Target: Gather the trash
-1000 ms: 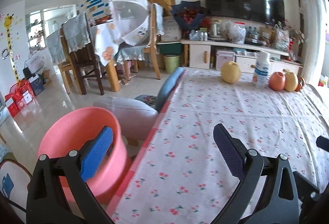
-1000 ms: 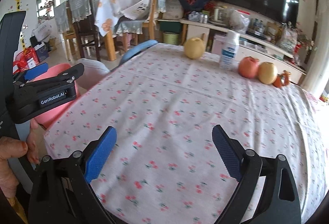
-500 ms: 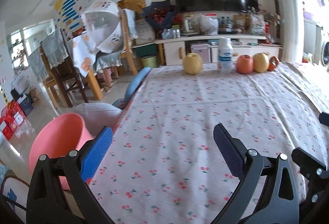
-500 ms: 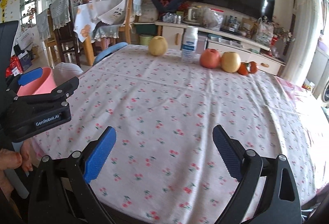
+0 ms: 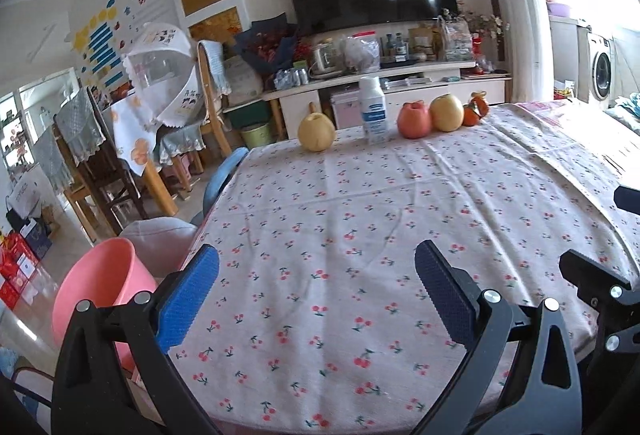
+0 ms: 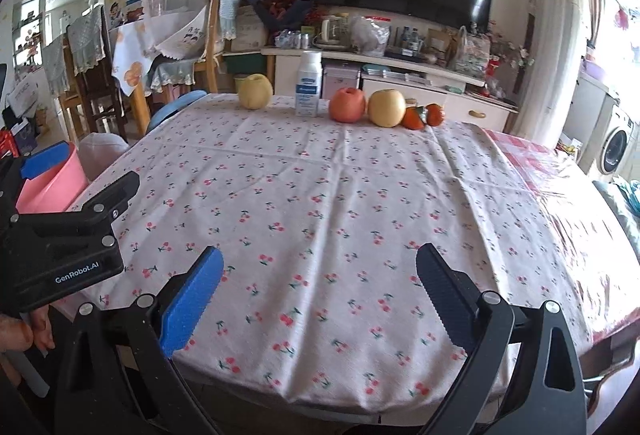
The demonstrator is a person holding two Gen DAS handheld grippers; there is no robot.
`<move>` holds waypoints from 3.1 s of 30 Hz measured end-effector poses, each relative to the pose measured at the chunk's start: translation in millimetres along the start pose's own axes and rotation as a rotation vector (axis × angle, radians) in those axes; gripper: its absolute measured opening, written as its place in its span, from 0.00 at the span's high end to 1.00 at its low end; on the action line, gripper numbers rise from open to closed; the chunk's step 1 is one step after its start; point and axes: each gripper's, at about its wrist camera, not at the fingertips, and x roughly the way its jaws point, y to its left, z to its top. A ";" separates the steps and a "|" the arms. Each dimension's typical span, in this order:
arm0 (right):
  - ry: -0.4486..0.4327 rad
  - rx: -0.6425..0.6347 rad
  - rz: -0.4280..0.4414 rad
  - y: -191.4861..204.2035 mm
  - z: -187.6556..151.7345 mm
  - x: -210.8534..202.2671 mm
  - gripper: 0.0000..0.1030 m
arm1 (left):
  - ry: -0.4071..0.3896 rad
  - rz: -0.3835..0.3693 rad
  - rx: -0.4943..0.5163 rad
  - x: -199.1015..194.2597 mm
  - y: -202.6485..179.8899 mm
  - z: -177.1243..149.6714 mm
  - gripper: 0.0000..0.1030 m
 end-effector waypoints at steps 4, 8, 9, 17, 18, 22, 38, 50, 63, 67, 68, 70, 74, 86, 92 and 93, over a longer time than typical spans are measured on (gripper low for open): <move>-0.015 0.011 -0.019 -9.1 -5.1 -10.5 0.07 | -0.019 -0.016 0.009 -13.5 -9.3 1.2 0.04; -0.034 0.022 -0.041 -16.4 -10.4 -23.2 0.07 | -0.037 -0.022 0.012 -23.8 -14.0 3.1 0.04; -0.039 0.022 -0.047 -17.8 -11.3 -25.8 0.07 | -0.040 -0.023 0.010 -25.2 -14.9 3.8 0.04; -0.096 0.029 -0.088 -23.9 -14.0 -52.1 0.07 | -0.066 -0.077 -0.047 -45.8 -15.4 10.3 0.04; -0.104 0.033 -0.093 -24.5 -13.3 -56.1 0.07 | -0.074 -0.084 -0.058 -50.2 -14.9 12.3 0.04; -0.151 0.046 -0.102 -27.3 -9.9 -73.4 0.07 | -0.106 -0.103 -0.096 -67.0 -12.8 21.0 0.04; -0.355 0.172 -0.157 -55.2 3.9 -156.0 0.06 | -0.203 -0.177 -0.163 -132.8 -10.2 46.7 0.04; -0.431 0.178 -0.186 -53.8 6.1 -190.5 0.06 | -0.254 -0.190 -0.115 -157.1 -13.6 45.8 0.04; -0.417 0.171 -0.202 -52.6 4.9 -190.7 0.06 | -0.240 -0.167 -0.128 -159.8 -8.2 44.3 0.04; -0.410 0.169 -0.199 -52.7 3.0 -186.9 0.06 | -0.248 -0.159 -0.121 -159.5 -11.1 45.4 0.04; -0.408 0.167 -0.199 -52.3 2.5 -186.0 0.06 | -0.250 -0.161 -0.117 -159.3 -12.3 45.6 0.04; -0.400 0.163 -0.200 -51.8 1.1 -181.9 0.06 | -0.252 -0.159 -0.110 -158.0 -15.0 46.2 0.04; -0.389 0.156 -0.202 -51.2 0.1 -173.5 0.06 | -0.253 -0.159 -0.105 -156.1 -17.6 47.2 0.04; -0.358 0.153 -0.182 -47.9 3.9 -153.3 0.06 | -0.250 -0.149 -0.100 -148.2 -18.2 48.2 0.04; -0.342 0.141 -0.175 -43.1 4.2 -143.4 0.06 | -0.234 -0.142 -0.093 -135.1 -18.3 46.2 0.04; -0.340 0.139 -0.175 -42.5 4.6 -141.7 0.06 | -0.232 -0.143 -0.091 -134.0 -18.5 45.7 0.04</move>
